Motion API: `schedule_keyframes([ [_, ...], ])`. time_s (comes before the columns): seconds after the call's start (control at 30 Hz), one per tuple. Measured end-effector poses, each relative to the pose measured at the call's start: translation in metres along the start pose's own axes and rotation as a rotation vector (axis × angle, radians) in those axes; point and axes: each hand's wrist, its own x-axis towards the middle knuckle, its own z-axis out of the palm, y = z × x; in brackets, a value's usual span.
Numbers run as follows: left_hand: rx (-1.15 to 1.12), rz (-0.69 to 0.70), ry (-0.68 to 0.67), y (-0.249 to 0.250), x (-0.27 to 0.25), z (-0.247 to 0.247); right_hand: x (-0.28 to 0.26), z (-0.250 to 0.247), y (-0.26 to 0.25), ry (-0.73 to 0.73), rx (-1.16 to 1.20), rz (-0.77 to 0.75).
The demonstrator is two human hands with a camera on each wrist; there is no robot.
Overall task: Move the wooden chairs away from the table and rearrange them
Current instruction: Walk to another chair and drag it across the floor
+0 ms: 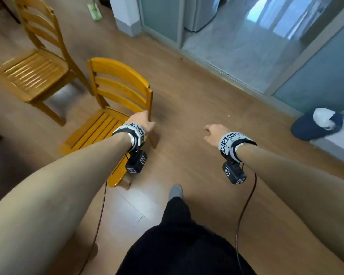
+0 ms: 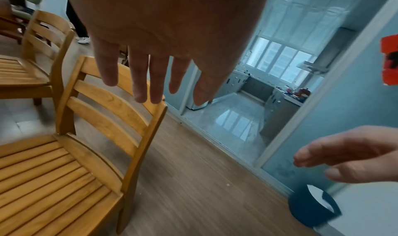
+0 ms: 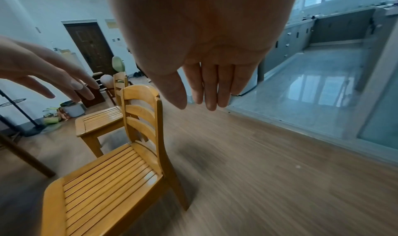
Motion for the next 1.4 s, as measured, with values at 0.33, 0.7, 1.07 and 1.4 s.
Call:
schedule_keyframes([
  [0.33,-0.098,-0.202,0.026,-0.015,0.154,-0.084,0.216,-0.13,-0.035,-0.025,-0.02,-0.208],
  [0.7,-0.24,-0.682,0.103,-0.022,0.236,-0.142,0.435,-0.23,-0.148,-0.173,-0.225,-0.636],
  [1.07,-0.462,-1.046,0.215,-0.112,0.281,-0.167,0.532,-0.251,-0.339,-0.221,-0.479,-0.991],
  [1.4,-0.678,-1.344,0.275,-0.17,0.285,-0.155,0.549,-0.24,-0.489,-0.271,-0.722,-1.278],
])
